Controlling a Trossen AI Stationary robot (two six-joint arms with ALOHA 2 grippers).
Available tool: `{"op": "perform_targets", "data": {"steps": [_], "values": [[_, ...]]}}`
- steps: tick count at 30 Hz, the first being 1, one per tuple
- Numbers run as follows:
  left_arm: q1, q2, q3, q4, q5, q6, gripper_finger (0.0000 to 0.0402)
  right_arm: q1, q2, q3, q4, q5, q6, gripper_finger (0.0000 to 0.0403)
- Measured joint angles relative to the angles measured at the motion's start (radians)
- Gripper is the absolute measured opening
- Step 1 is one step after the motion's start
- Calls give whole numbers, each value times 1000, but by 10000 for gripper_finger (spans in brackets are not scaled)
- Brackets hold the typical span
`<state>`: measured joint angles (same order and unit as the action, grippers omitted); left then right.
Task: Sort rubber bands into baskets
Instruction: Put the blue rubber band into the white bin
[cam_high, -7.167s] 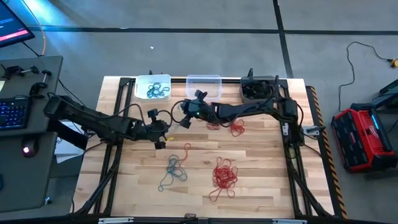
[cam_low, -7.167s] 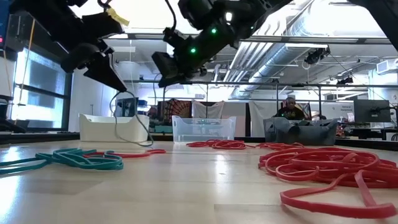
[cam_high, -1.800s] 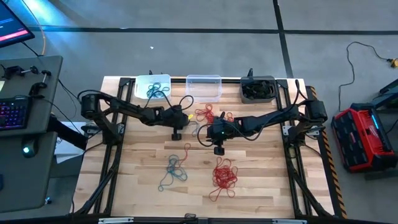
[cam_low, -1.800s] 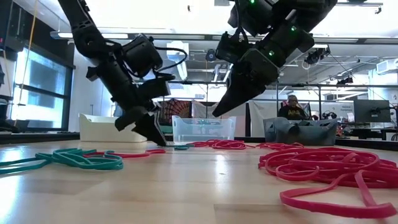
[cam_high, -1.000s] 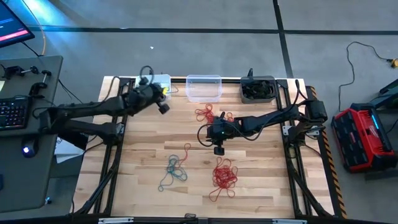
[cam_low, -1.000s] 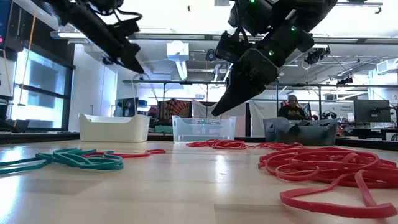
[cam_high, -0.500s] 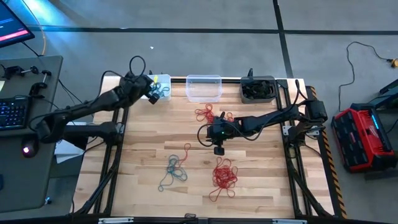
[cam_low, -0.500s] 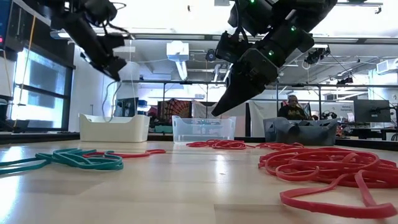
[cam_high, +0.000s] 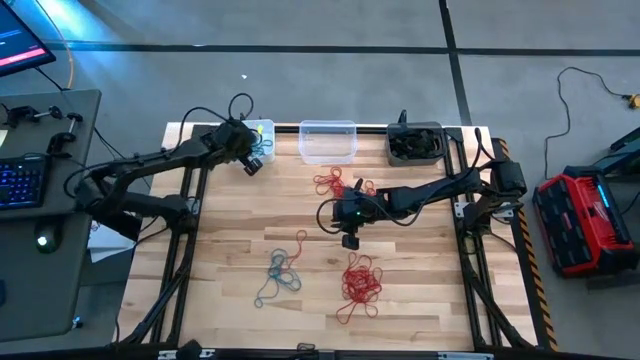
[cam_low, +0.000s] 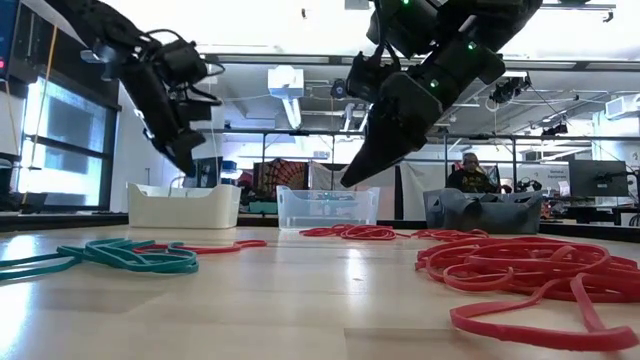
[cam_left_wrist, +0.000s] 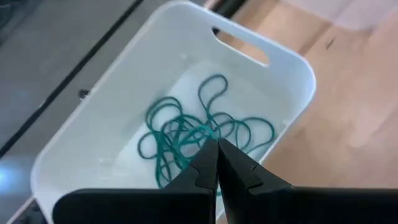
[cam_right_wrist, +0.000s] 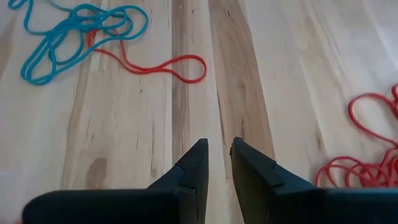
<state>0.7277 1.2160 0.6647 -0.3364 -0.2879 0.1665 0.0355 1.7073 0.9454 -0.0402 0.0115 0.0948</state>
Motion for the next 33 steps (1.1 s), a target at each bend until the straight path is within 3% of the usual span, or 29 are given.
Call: {"op": "perform_targets", "data": {"steps": [7,15,21,26,29,33], "values": [[0,73,0,6,-12,40,9,0,0,0,8,0,10,59],[15,101,0,88,-62,47,92,1,0,0,11,0,59,59],[10,39,0,103,-39,52,137,21,0,0,63,0,23,59],[-89,-69,0,70,120,28,131,49,0,0,112,21,1,35],[-192,-138,0,53,208,20,118,79,0,0,133,79,-32,6],[-361,-203,0,9,254,-1,100,121,0,0,182,141,-43,8]]}}
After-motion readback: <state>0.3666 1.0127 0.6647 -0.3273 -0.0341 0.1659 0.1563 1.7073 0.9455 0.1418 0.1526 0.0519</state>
